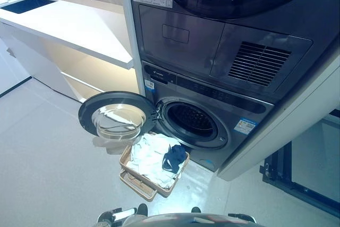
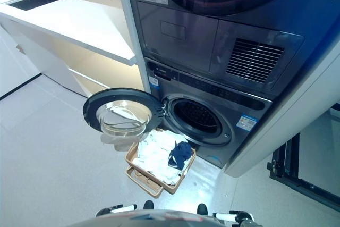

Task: Put the clothes in the basket into the washing machine.

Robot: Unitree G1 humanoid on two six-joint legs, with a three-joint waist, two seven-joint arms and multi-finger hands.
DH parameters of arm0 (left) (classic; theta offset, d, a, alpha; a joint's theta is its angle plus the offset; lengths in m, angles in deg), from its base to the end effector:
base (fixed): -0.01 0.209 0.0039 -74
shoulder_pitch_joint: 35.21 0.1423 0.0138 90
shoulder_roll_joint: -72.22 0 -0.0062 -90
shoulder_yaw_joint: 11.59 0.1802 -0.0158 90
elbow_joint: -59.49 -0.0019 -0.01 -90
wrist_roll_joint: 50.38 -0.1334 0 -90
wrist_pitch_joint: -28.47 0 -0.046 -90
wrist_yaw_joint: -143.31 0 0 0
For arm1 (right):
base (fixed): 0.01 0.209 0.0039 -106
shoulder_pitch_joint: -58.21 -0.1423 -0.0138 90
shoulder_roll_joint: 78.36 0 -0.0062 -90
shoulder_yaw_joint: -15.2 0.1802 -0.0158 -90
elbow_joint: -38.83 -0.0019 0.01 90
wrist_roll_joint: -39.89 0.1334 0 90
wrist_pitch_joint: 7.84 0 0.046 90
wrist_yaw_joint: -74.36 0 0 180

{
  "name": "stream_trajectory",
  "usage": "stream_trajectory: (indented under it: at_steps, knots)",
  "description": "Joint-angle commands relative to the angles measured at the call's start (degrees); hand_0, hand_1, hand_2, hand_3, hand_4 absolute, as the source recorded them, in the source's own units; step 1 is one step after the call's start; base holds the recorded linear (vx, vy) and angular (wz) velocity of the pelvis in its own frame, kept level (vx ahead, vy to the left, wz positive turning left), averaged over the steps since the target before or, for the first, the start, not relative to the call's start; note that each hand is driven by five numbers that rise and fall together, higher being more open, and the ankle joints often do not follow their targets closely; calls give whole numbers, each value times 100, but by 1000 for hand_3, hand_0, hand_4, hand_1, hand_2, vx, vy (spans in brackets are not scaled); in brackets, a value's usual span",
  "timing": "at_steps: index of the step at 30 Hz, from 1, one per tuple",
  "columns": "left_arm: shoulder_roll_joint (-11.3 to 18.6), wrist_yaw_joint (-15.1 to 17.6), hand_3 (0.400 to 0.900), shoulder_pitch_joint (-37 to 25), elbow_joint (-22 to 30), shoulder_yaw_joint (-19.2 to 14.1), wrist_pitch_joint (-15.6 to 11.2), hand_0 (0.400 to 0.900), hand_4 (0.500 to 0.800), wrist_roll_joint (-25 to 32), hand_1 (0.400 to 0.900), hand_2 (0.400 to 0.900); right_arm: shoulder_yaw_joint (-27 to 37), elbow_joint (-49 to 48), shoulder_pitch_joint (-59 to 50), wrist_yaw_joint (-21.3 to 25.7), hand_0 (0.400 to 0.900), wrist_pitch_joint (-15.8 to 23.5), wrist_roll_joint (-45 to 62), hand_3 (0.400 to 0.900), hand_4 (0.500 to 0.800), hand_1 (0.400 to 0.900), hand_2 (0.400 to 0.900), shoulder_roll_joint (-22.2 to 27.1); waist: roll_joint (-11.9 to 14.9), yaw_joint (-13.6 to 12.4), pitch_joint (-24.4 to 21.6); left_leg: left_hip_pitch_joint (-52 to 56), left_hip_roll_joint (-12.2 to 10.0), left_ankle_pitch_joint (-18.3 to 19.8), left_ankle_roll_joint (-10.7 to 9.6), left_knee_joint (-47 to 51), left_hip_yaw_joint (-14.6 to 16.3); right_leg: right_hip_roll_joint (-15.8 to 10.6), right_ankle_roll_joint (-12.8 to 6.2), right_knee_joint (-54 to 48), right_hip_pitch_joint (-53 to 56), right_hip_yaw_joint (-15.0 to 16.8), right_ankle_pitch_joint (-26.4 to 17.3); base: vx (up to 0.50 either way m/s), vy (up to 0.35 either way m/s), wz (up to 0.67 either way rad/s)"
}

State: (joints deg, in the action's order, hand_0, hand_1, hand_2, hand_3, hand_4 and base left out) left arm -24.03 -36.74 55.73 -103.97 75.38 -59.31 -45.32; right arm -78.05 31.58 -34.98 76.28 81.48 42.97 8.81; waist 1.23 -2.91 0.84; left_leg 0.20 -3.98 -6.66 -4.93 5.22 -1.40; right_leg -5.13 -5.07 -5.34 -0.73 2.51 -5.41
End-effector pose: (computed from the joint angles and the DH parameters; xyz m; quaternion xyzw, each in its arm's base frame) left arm 0.0533 0.2117 -0.1144 0.0143 0.6118 0.0996 0.7846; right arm 0.0527 -0.2282 -0.1115 -0.0981 0.6392 -0.0820 0.7583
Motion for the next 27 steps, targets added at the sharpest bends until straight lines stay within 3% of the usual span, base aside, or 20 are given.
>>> stream_trajectory:
  at_steps: [1, 10, 20, 27]
  knots:
    - [1, 122, 900, -340, -192, 104, -140, 900, 800, 73, 900, 900, -105, 112, -243, -13, 900, 52, -140, 900, 800, 900, 900, 144, -246, -83, 223, -104, 266, 445, 343, -22, -262, 544, 496, 87, 412, -133, 33, 0, 0, 0]
    - [36, 132, 900, -334, -164, -9, -127, 900, 800, 106, 900, 900, -301, 54, -308, 34, 900, 35, -312, 900, 800, 900, 900, 323, -213, -113, 306, -128, 275, 429, 343, -22, -254, 551, 486, 105, 404, -132, 26, 0, -1, 0]
    - [151, 73, 900, -460, 187, -73, -106, 900, 800, 104, 900, 900, -2763, -855, -1702, 82, 900, 54, -1639, 900, 800, 900, 900, 1416, -211, -333, 1078, -475, 249, 238, 364, -53, -220, 541, 436, 120, 255, -208, 2, -49, -8, 5]
    - [60, 143, 900, -620, 293, -172, -121, 900, 800, 282, 900, 900, -3744, -1333, -2673, 182, 900, 97, -1770, 900, 800, 900, 900, 1662, -192, -466, 2031, -1026, 176, 84, 357, -266, -229, 586, 369, 479, -214, -251, -18, -110, -10, 4]
